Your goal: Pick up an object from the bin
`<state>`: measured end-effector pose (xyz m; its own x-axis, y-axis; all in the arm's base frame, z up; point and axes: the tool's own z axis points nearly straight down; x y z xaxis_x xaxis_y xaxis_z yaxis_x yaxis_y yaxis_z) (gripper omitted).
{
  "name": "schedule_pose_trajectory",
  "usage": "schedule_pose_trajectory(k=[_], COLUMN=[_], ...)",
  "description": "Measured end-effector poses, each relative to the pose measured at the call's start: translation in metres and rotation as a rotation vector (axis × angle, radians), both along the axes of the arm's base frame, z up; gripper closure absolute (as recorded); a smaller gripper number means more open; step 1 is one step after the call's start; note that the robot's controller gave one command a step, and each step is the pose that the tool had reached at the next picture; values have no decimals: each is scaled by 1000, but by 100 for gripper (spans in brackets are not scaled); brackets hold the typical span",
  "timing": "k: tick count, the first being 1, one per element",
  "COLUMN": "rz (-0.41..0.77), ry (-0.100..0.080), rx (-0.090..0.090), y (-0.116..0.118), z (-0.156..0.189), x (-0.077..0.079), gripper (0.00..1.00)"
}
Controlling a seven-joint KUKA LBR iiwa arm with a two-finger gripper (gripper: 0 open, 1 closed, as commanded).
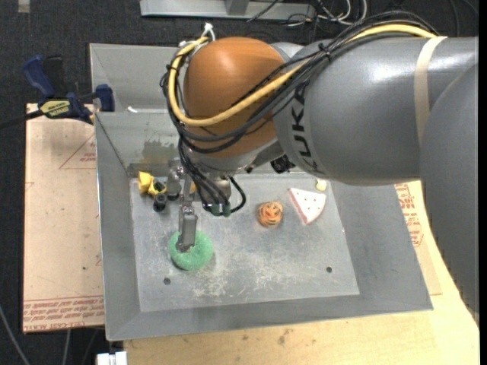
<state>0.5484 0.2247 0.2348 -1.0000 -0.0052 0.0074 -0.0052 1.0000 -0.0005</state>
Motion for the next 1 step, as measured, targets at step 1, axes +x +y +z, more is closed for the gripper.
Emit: schedule_pose_trajectory(k=[1], rz=[-4], ry=[-8], rx=[2], y=[-1], z=[5], x=[2], gripper=[0])
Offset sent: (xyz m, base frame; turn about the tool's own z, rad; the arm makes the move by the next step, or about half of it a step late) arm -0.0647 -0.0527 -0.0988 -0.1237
